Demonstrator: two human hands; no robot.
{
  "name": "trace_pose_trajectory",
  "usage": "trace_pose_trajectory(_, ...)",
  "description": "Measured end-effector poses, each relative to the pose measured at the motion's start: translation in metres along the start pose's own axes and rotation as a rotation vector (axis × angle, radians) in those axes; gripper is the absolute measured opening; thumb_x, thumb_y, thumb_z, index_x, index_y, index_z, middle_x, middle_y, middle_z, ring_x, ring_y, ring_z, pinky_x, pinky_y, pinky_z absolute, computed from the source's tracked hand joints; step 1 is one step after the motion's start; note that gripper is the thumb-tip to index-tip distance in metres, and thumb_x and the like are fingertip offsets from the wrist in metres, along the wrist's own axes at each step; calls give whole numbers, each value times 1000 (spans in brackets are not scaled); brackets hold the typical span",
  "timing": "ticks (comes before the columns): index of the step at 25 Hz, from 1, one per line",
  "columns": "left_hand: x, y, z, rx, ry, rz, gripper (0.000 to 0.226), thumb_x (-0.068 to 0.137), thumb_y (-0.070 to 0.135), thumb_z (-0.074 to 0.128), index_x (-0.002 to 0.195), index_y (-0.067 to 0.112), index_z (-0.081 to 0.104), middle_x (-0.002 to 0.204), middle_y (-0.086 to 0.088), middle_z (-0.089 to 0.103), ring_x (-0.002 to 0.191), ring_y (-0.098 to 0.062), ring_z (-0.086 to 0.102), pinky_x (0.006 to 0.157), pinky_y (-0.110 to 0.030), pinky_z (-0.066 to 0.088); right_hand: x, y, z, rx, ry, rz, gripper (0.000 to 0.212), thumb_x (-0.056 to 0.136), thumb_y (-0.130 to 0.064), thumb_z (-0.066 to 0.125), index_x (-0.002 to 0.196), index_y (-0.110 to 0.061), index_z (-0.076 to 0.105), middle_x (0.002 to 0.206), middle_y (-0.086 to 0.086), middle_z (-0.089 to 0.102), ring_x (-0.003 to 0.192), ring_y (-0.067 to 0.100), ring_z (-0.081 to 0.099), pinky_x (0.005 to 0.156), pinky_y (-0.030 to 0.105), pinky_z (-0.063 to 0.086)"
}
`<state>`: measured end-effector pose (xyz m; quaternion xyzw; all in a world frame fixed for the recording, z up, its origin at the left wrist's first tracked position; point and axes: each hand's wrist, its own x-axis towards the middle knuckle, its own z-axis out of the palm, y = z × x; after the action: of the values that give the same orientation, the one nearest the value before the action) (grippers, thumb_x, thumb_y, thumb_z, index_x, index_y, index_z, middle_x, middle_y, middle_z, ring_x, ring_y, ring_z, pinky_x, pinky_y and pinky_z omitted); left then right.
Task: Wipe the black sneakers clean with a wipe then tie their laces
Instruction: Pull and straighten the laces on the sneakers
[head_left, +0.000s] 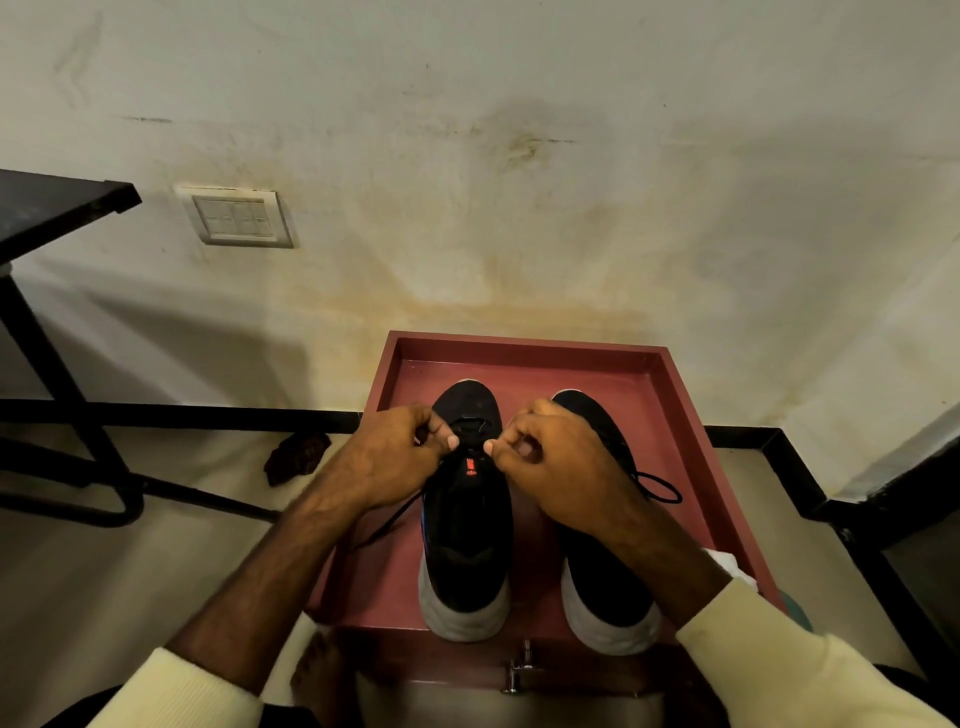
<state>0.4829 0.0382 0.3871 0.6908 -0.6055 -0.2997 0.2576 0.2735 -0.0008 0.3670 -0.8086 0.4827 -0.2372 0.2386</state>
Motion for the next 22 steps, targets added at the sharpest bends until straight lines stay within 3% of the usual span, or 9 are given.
trace_pose_trajectory(5, -3, -5, -8, -96, 81, -124, 12, 99, 23, 59, 91, 16, 66, 84, -6, 76, 81, -23, 76, 79, -41, 64, -2, 3, -10, 261, -20, 120, 19, 86, -21, 76, 77, -25, 60, 66, -11, 57, 57, 8, 49, 59, 27, 44)
trace_pose_trajectory(8, 0, -6, -8, -149, 49, -154, 13, 100, 22, 57, 97, 11, 64, 92, -6, 77, 84, -19, 76, 83, -39, 63, 6, 5, -14, 467, 137, 204, 18, 82, -26, 72, 77, -25, 55, 72, 9, 69, 62, 20, 61, 62, 37, 48)
trace_pose_trajectory(10, 1, -1, -4, -375, -23, -174, 13, 101, 16, 57, 101, 8, 66, 97, -7, 76, 90, -18, 73, 85, -34, 60, 8, 4, -15, 688, 57, 242, 14, 88, -23, 75, 95, -22, 63, 93, 13, 75, 75, 14, 67, 70, 31, 52)
trace_pose_trajectory(12, 2, 7, -3, -592, -52, -190, 11, 99, 12, 57, 100, 9, 67, 94, -8, 72, 91, -19, 69, 87, -34, 56, 5, 3, -13, 626, -180, 183, 37, 91, -24, 78, 125, -27, 65, 106, -6, 76, 92, 1, 68, 88, 24, 54)
trace_pose_trajectory(14, 4, 12, -8, -806, -34, -177, 9, 97, 16, 58, 95, 13, 66, 82, -5, 65, 80, -16, 66, 82, -33, 51, 3, 1, -9, 525, -302, 143, 52, 91, -23, 80, 139, -27, 60, 106, -9, 77, 99, -1, 70, 96, 22, 51)
trace_pose_trajectory(16, 2, 16, -18, -1075, 41, -135, 8, 96, 21, 59, 95, 15, 65, 64, 2, 52, 60, -11, 58, 71, -29, 48, 4, -3, -11, 673, -235, 136, 45, 93, -15, 77, 136, -18, 64, 98, -2, 79, 95, 9, 74, 93, 25, 53)
trace_pose_trajectory(18, -1, 18, -34, -1302, 184, -103, 11, 97, 24, 59, 99, 14, 65, 58, 6, 38, 51, -10, 45, 60, -25, 47, 7, -4, -23, 898, -109, 120, 33, 97, -15, 69, 130, -12, 68, 77, -6, 72, 73, 15, 66, 81, 26, 53)
trace_pose_trajectory(20, -2, 13, -46, -1192, 348, -111, 18, 100, 31, 59, 105, 15, 65, 61, 7, 36, 53, -9, 37, 52, -22, 43, 9, -5, -41, 1144, 0, 102, 35, 103, -31, 58, 126, -8, 69, 60, -9, 50, 55, 11, 44, 69, 29, 51)
trace_pose_trajectory(22, 4, -5, -52, -583, 423, -199, 28, 100, 43, 60, 114, 20, 62, 73, 6, 53, 61, -8, 49, 49, -22, 47, 12, 0, -59, 1349, 92, 98, 53, 106, -50, 45, 124, -6, 69, 55, -6, 34, 42, 8, 30, 54, 28, 41)
